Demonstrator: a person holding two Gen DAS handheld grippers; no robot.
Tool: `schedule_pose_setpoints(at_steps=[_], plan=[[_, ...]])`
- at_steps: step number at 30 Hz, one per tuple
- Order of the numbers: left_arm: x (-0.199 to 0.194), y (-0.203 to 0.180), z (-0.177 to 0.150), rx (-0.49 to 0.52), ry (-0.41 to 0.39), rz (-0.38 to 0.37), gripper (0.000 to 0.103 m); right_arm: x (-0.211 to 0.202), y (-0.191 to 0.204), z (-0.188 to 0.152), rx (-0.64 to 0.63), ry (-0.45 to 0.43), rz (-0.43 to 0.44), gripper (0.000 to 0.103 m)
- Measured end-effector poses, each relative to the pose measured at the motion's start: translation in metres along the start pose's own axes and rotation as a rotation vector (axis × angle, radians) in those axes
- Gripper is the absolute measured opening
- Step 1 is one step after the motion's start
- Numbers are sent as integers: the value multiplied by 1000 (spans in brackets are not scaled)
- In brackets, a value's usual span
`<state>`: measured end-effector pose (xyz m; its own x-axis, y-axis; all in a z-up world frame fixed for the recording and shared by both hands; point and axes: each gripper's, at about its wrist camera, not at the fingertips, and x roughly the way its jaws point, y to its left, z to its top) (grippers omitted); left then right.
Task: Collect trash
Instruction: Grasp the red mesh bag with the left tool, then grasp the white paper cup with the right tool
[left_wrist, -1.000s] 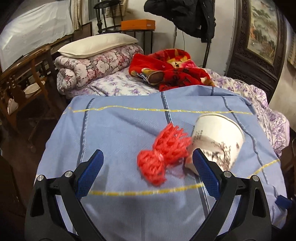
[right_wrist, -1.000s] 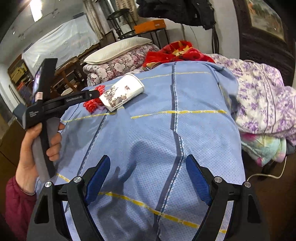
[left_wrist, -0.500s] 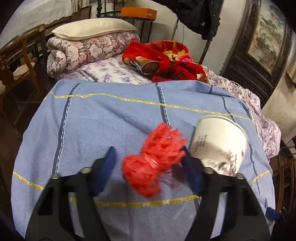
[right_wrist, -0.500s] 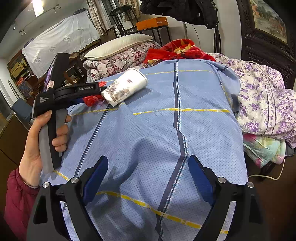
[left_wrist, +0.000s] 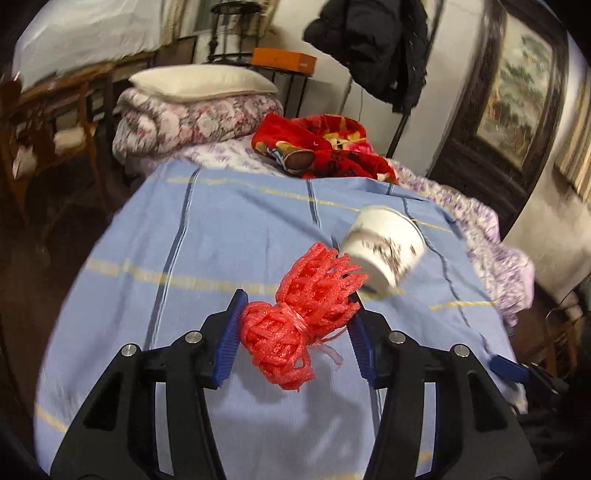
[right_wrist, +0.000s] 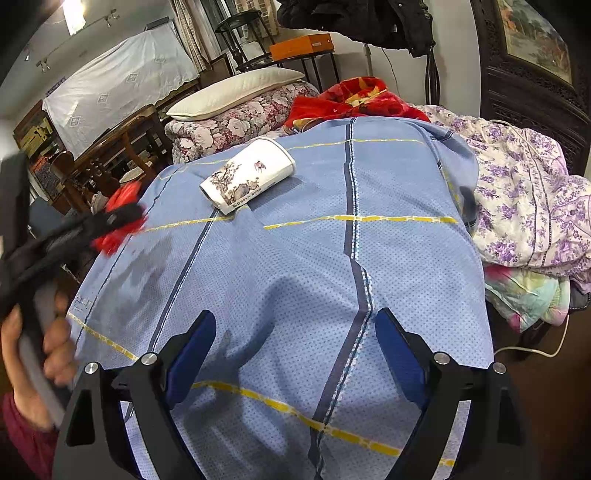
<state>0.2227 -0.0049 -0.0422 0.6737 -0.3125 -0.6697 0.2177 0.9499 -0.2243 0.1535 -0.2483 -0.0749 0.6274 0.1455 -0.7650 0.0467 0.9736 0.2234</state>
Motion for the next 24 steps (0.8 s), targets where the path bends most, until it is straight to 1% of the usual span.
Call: schedule_pose_setpoints(at_steps=[2,4,8,10,12,14,16,19,22,24], plan=[[-6,9,-16,-60,21,9,53,0,0,0,1,0,1,87],[-10,14,-23,-80,22,24,53,0,-1,0,4,-2,5,87],[-19,24,-35,-96,9,105,53,-1,-2,0,19,-9,17,87],[-17,31,-38,-121,29,138,53,-1,-2,-1,23,-10,22,87],[-10,37,-39,-151,60,134,53,-2,-3,-1,24,-11,24,87],[-11,41,-37,-176,50,127,54,-2,-3,-1,26,-13,28,87],[-10,41,-37,-177,52,131,54,-5,-5,-1,32,-24,32,87],[-8,40,-36,-169,56,132,59,-10,-6,0,43,-52,30,87],[-7,39,-37,-165,58,124,65,-7,-3,18,71,-53,45,87],[-6,38,-36,-160,60,122,68,-4,3,38,98,-50,85,87]])
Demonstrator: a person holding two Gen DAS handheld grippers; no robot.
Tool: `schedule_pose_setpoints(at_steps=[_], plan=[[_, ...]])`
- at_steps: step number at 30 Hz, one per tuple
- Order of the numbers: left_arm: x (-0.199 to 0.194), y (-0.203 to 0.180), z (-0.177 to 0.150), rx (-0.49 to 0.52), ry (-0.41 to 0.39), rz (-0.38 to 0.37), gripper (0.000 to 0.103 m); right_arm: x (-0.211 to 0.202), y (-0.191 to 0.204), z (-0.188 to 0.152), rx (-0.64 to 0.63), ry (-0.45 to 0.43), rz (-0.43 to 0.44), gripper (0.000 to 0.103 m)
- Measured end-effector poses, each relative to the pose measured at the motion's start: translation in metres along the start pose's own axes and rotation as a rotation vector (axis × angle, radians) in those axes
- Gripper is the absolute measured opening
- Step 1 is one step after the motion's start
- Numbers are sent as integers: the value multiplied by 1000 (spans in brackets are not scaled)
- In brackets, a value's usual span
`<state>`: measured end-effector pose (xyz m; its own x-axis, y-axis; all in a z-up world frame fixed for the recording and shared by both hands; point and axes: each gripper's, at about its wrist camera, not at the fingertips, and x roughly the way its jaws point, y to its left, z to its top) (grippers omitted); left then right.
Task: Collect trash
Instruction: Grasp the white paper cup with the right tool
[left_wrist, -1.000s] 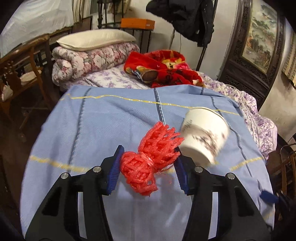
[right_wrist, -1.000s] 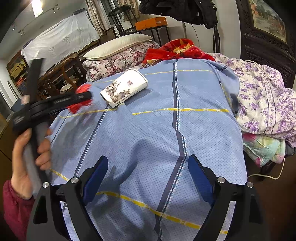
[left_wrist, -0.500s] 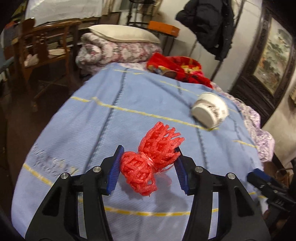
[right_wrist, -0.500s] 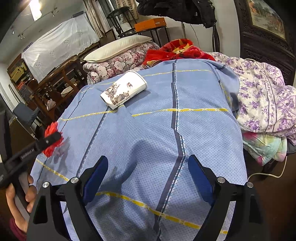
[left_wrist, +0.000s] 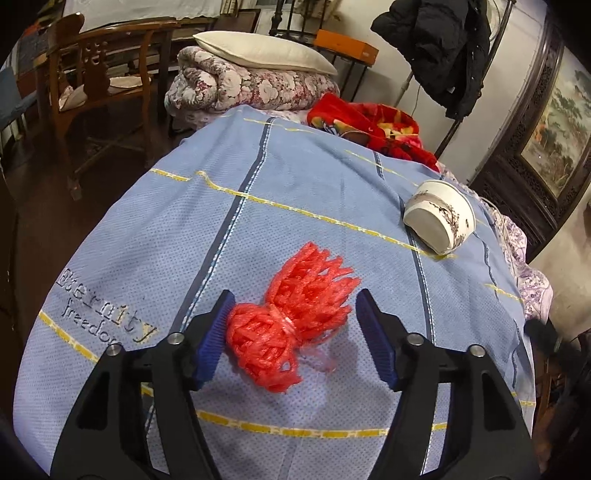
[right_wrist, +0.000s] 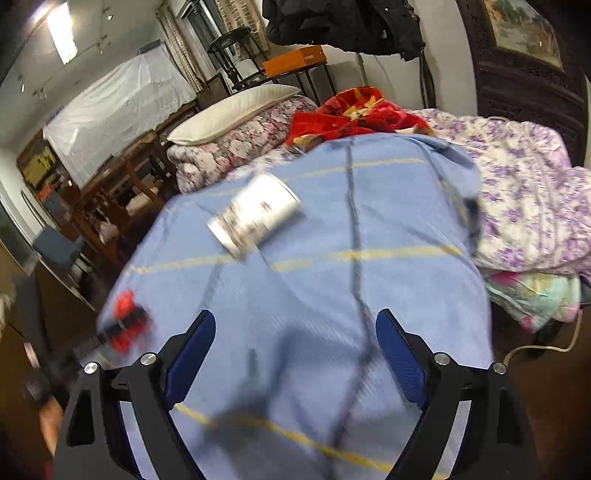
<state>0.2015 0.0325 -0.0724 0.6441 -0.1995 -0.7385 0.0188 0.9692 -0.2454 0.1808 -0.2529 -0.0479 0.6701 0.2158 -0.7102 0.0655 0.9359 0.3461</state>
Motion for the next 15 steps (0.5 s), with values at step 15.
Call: schedule_pose_setpoints(at_steps=[15], plan=[[6,-6,3,18,10,4,83,120,48,77,141,159,-56,89]])
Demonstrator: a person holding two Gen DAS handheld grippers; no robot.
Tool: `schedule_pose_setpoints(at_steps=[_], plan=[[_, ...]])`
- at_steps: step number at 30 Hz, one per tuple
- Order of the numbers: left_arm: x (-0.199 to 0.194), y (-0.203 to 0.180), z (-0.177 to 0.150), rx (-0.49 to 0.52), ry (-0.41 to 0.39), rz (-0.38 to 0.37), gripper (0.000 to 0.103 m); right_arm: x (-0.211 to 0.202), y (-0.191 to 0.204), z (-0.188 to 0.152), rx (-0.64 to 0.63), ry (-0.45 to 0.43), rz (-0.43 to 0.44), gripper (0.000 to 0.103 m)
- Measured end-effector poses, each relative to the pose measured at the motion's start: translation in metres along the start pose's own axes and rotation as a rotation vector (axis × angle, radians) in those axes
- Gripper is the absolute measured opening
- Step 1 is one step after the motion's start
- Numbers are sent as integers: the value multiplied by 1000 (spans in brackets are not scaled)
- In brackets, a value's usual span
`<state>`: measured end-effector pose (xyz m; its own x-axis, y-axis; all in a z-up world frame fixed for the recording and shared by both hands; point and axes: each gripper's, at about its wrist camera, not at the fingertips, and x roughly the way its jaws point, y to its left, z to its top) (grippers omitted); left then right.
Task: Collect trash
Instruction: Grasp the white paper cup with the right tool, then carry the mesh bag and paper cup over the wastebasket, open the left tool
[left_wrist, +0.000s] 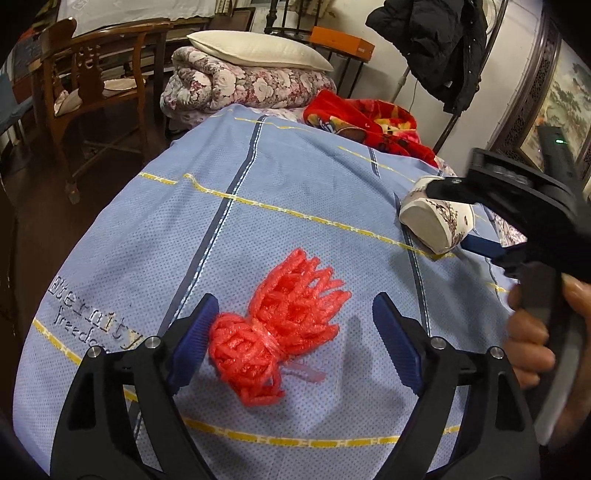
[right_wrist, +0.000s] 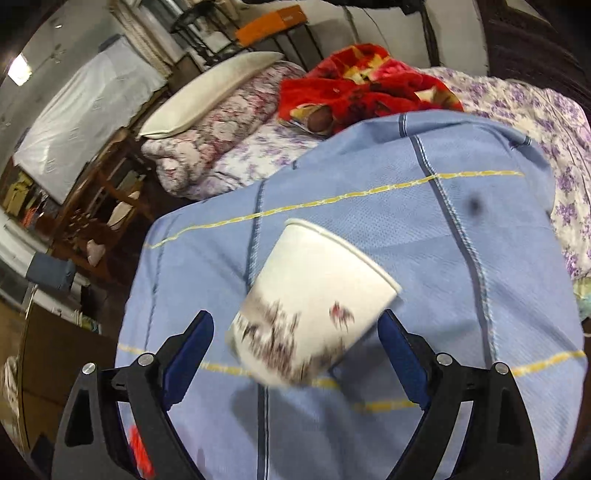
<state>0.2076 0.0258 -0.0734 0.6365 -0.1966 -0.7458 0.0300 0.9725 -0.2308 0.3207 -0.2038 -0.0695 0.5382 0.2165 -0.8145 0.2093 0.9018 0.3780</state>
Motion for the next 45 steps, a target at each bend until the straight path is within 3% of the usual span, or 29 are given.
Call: schedule_pose_setpoints(at_steps=[3,4,6,10,12,17,20,25,33,45], plan=[[2,-1,1,5,2,6,85,7,4,-1,-22,-27,-30,90],[2,-1,1,6,3,6,85,6,4,-3,-40,-47,-35,77],[2,-2,1,3,2,4,85,-1,0,-8,-60,-80,12,65],[2,0,2,-5,-2,-2,83,-34,-23,-28,-62,-137,72,52],[2,0,2,-2,-2,0,81,-46,-32,-36,-63,-142,81,51],[-1,2,1,4,-6,-15,60,-81,-66,-69,-46,-134,101,51],[-2,6,1,-4,-6,-33,54,-99,-83,-86,-17,-135,138,51],[-11,13,2,-47,-29,-111,53,-122,-98,-113,24,-151,200,51],[-35,-2,-2,-24,-97,-184,53,-158,-102,-139,6,-195,198,51],[-102,-52,-72,74,-121,-271,53,-230,-149,-173,-1,-272,187,51]])
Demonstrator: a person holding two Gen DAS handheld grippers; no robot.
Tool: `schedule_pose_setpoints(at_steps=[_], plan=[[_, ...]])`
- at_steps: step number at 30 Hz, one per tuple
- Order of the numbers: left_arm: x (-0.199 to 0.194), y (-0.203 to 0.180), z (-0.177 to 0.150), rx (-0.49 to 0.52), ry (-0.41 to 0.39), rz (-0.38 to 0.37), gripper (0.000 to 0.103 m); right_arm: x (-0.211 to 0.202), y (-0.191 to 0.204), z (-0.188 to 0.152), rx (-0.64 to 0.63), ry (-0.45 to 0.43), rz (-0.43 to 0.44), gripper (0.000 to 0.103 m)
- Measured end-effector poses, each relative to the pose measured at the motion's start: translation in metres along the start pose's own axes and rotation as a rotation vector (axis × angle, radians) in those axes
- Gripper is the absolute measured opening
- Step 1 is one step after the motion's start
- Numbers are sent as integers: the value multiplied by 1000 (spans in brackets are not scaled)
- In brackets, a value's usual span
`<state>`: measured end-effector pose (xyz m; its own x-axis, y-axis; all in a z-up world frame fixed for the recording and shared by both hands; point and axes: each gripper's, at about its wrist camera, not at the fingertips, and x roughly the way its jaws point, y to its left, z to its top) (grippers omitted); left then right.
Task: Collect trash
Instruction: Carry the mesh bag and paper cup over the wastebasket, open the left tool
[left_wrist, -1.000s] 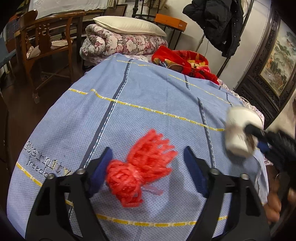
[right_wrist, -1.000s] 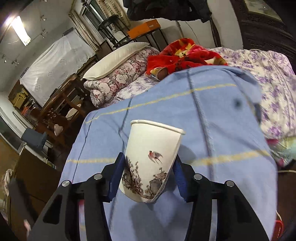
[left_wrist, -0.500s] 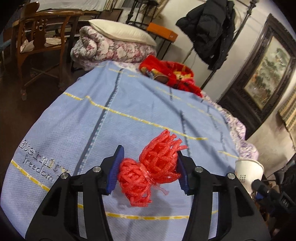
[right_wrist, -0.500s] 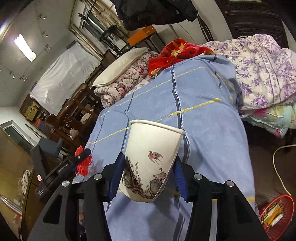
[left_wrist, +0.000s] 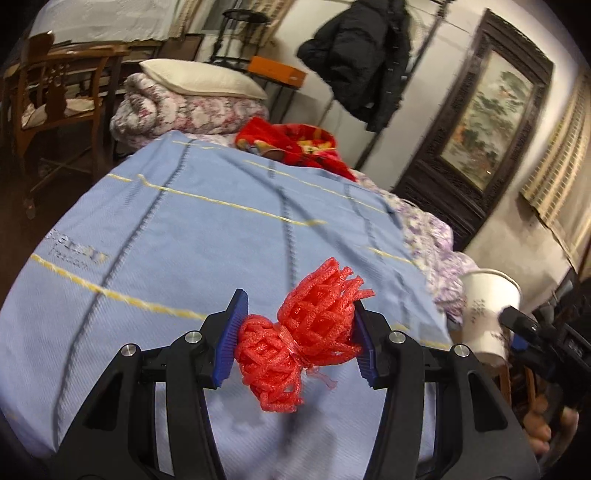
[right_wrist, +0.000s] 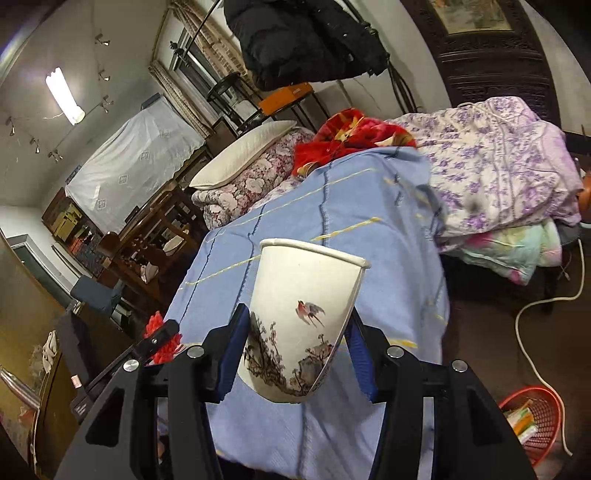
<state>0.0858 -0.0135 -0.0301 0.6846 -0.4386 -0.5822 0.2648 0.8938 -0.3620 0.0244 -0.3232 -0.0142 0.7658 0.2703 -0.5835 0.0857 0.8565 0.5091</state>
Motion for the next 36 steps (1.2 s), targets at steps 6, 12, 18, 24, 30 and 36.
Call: schedule_pose_setpoints(at_steps=[6,12,18,24,30,36], plan=[[-13,-56,-19,89,18,-57,53,-54,-31,-7,22,-61,-9,51],[-14,-123,-37,184,54,-133,53,-109,-66,-15,49,-129,-35,52],[-8,-189,-64,274,119,-224,53,-160,-109,-28,78,-189,-75,52],[11,-251,-97,384,199,-270,53,-199,-161,-48,132,-232,-115,52],[42,-307,-136,501,292,-300,53,-225,-216,-65,222,-268,-150,52],[83,-345,-175,577,397,-320,54,-233,-259,-81,291,-275,-196,52]])
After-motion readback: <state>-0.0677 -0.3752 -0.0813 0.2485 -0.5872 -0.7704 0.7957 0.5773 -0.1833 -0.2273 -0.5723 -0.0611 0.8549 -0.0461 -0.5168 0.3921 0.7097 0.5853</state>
